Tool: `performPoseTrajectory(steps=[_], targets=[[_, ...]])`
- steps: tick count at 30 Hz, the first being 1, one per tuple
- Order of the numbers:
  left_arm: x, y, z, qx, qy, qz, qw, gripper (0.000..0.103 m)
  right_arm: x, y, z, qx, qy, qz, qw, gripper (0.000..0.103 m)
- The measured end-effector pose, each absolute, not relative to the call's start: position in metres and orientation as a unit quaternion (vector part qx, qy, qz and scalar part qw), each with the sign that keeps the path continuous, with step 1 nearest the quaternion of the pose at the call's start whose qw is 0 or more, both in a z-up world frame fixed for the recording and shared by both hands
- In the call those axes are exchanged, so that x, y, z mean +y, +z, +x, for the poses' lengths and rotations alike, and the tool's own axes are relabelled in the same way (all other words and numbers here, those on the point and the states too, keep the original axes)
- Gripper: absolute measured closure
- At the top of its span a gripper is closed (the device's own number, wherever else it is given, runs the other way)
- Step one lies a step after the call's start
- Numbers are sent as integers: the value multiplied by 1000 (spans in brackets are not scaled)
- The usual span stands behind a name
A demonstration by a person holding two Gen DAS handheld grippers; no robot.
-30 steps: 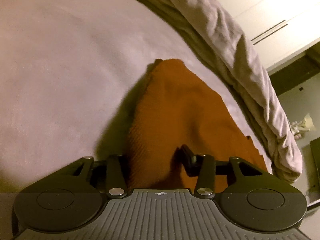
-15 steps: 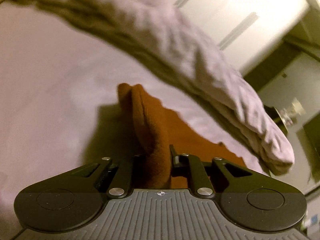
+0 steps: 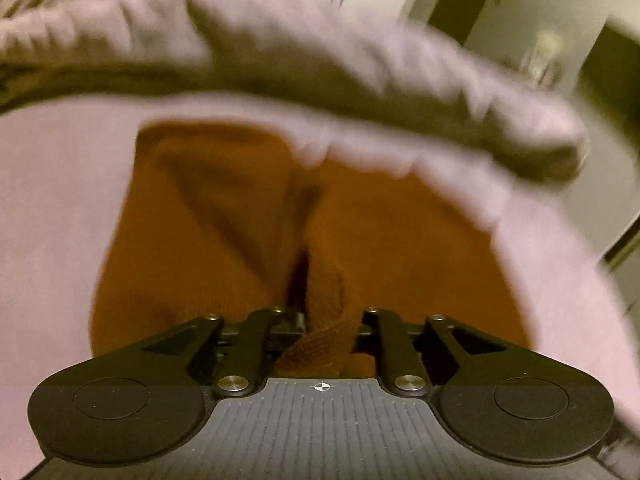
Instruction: Fold small clothes
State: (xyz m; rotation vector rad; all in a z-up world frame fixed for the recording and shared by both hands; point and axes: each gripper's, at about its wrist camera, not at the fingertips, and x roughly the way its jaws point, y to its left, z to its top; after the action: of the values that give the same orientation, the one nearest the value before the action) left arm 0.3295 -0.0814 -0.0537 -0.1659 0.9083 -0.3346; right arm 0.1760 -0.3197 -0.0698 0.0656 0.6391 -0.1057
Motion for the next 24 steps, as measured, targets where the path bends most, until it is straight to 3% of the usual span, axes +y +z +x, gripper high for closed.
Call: performPoseTrajectory(steps=[1, 3, 8, 11, 13, 15, 20, 24], targets=[[-82, -53, 323, 422, -172, -69, 887, 81, -321, -71, 176, 318, -52, 31, 946, 33], [-79, -40, 306, 397, -209, -49, 892, 47, -323, -72, 174, 318, -49, 27, 946, 33], [-24, 5, 262, 314, -237, -116, 912, 28, -326, -73, 172, 314, -50, 24, 948, 33], [10, 8, 257, 279, -149, -114, 942, 27, -323, -67, 173, 303, -49, 45, 951, 34], [29, -9, 270, 316, -87, -121, 937, 29, -316, -60, 174, 295, -36, 50, 954, 36], [41, -28, 281, 350, -55, -130, 926, 36, -305, -52, 178, 285, -16, 46, 957, 44], [42, -58, 291, 397, -66, -156, 902, 36, -269, -29, 197, 256, 43, 41, 965, 62], [3, -65, 298, 432, -121, -88, 889, 33, -229, -17, 217, 235, 95, 3, 967, 71]])
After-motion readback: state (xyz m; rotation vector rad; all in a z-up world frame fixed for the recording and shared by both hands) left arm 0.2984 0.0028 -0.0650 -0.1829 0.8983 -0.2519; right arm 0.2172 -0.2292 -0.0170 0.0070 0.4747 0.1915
